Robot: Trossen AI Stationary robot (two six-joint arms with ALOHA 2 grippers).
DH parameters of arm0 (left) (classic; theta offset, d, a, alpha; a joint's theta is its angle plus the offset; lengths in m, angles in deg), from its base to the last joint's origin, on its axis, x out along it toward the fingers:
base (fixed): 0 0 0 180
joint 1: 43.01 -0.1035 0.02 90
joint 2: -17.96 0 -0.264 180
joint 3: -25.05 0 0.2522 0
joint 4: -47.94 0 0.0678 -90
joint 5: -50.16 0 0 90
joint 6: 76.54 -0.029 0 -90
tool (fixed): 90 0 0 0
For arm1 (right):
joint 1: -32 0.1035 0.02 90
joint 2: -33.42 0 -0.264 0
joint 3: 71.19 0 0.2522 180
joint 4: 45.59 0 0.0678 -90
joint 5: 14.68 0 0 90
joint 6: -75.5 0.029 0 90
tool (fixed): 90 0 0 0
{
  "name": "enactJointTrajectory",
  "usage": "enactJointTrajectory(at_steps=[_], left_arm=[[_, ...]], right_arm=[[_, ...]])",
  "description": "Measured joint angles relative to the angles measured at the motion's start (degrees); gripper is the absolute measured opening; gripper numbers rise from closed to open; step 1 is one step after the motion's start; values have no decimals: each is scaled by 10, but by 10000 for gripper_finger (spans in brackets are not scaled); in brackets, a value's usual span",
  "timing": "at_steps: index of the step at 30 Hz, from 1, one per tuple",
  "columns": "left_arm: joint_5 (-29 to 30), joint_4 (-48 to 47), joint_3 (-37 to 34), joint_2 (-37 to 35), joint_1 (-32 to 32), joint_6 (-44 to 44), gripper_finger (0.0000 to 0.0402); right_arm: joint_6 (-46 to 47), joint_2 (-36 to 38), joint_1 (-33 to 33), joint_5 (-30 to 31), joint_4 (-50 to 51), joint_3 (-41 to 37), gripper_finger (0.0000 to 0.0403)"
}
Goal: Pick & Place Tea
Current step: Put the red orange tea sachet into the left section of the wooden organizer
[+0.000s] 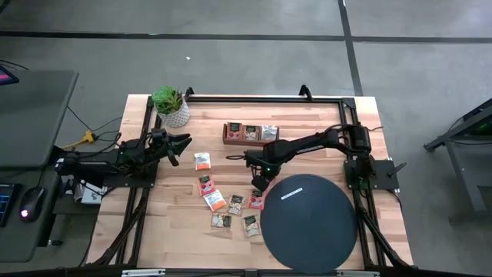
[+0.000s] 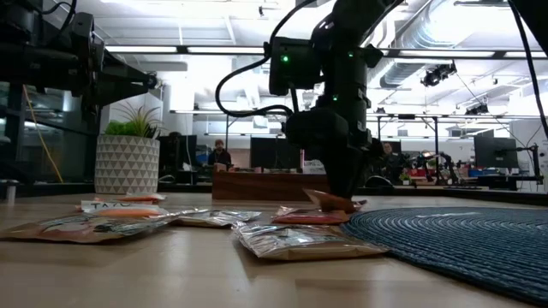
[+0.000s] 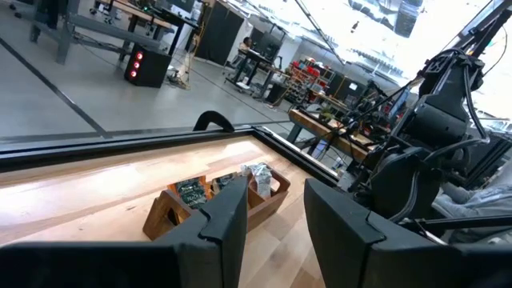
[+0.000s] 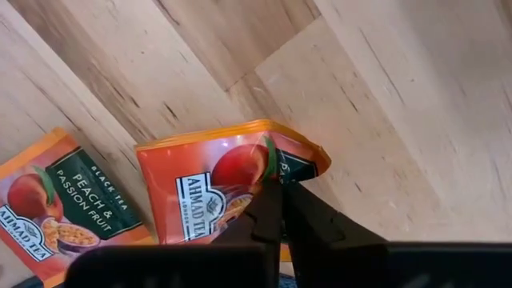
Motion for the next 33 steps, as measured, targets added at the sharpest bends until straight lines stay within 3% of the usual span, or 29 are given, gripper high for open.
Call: enactJointTrajectory(at_steps=[6,15,27,33], left_arm=[[0,0,0,0,0,0,123],[0,0,0,0,0,0,123],[0,0,0,0,0,0,124],[1,0,0,0,0,0,123]], right_arm=[[-18,3,2,39,24,29,3],[-84,20,3,203,82,122,1],[-354,20,-6,457,47,207,0],[-494,-15,-26,508,-6,236,0]])
